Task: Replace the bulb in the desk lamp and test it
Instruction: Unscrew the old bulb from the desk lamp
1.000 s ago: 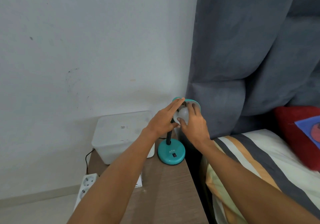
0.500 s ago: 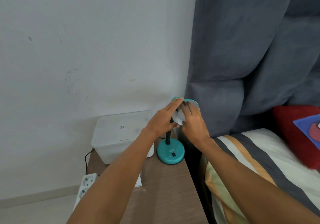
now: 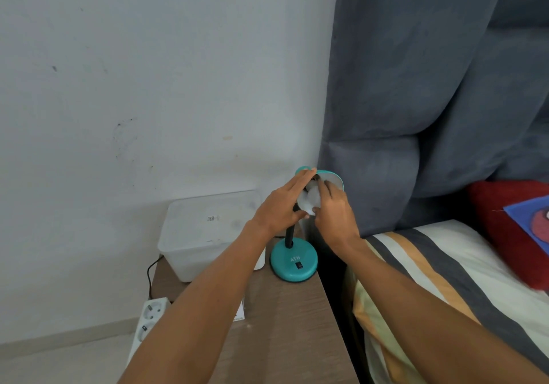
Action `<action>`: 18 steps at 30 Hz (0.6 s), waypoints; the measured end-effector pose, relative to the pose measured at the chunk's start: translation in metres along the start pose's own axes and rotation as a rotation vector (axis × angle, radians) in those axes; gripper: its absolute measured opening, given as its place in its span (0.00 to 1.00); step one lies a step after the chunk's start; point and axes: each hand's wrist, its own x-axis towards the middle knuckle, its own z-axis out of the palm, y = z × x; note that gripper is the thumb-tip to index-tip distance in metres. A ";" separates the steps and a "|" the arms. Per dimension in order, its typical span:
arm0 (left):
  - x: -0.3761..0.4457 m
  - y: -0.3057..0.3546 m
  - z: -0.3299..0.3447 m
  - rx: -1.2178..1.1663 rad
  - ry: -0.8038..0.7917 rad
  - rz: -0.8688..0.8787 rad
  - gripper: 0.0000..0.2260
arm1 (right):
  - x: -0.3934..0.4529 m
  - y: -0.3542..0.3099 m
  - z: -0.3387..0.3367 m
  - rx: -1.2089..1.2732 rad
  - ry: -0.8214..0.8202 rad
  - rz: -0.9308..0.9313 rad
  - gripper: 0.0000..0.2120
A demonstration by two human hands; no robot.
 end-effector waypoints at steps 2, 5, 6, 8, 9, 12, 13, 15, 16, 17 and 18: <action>0.000 0.000 -0.001 -0.002 0.009 0.008 0.45 | -0.001 0.003 -0.002 -0.040 -0.014 -0.086 0.37; 0.000 -0.002 -0.001 0.006 0.006 0.007 0.46 | 0.000 0.003 0.000 0.015 0.005 -0.017 0.38; 0.000 -0.003 -0.001 0.007 0.002 0.002 0.46 | 0.000 0.002 0.000 0.038 0.013 0.039 0.36; -0.001 -0.002 0.000 0.005 -0.003 0.000 0.46 | 0.002 0.000 0.000 0.023 -0.008 0.068 0.35; -0.001 -0.001 -0.001 0.004 0.000 0.001 0.46 | 0.002 0.000 0.000 -0.009 -0.018 0.023 0.35; -0.001 -0.001 -0.001 0.005 0.012 0.007 0.45 | 0.001 0.002 0.000 -0.040 -0.037 -0.079 0.39; -0.001 -0.002 -0.001 0.006 0.011 0.008 0.45 | 0.001 0.001 0.001 -0.015 -0.022 -0.066 0.39; 0.000 -0.004 0.000 0.004 0.006 0.006 0.46 | 0.002 -0.001 0.001 0.059 0.027 0.034 0.36; 0.000 -0.004 0.000 0.002 0.003 0.002 0.46 | 0.003 -0.001 0.002 0.071 0.027 0.077 0.35; 0.000 -0.004 0.001 0.003 0.001 0.000 0.46 | 0.004 -0.001 0.002 0.054 0.017 0.074 0.34; 0.000 -0.004 0.001 0.003 0.002 0.001 0.46 | 0.004 0.000 0.001 0.011 0.007 0.021 0.34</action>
